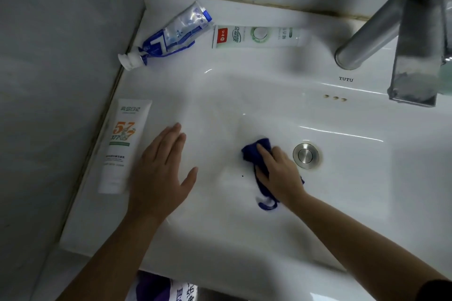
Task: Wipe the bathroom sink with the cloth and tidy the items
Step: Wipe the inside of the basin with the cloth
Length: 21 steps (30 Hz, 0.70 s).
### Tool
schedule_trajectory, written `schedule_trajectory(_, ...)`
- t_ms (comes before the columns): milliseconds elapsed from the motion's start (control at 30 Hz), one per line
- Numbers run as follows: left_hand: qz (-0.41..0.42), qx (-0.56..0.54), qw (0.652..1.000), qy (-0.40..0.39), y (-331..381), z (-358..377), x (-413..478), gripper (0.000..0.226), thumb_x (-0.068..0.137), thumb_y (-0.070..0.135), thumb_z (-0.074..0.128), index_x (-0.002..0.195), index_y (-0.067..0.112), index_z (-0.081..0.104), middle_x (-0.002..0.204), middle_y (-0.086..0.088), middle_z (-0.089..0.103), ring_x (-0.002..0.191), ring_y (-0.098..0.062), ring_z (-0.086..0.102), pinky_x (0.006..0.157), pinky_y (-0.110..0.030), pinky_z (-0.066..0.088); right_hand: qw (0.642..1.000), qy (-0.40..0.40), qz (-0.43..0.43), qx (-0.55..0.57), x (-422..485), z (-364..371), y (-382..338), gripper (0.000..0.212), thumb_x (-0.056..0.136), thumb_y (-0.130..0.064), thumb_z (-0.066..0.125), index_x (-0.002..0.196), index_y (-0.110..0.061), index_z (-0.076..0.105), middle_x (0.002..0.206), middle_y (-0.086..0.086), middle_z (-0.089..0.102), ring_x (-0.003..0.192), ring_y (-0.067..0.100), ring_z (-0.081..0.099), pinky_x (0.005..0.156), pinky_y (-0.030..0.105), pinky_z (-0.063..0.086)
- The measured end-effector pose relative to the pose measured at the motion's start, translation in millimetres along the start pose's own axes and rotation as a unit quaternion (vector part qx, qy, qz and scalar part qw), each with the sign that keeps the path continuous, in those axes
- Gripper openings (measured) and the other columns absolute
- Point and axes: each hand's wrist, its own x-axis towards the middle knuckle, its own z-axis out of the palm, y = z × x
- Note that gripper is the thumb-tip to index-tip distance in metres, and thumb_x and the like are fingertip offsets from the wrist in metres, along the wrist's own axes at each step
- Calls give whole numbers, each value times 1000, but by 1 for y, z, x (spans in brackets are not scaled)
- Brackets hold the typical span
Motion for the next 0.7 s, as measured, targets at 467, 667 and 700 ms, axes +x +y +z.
schedule_trajectory(467,-9,-9,1000,2,-1,1,-1,59,84,36,50,129,-2,50,142,-15,42,131,-27,37,106,-36,33,992,-36,-96,70,27,9,-32,50,82,-32,45,120,-1,53,88,17,57,67,32,57,56,34,52)
schedule_trajectory(667,-17,-19,1000,-3,-2,3,-1,61,84,40,50,130,-1,49,143,-14,41,132,-27,38,104,-41,38,980,124,-68,139,124,-17,-73,49,81,-12,58,128,0,46,104,25,52,85,36,54,72,35,49)
schedule_trajectory(700,-17,-18,1000,-2,-2,3,-1,61,84,40,50,130,-1,49,143,-14,41,132,-26,37,104,-41,38,980,130,-80,128,135,-17,-79,51,81,-9,60,129,0,45,106,26,52,88,36,54,73,35,48)
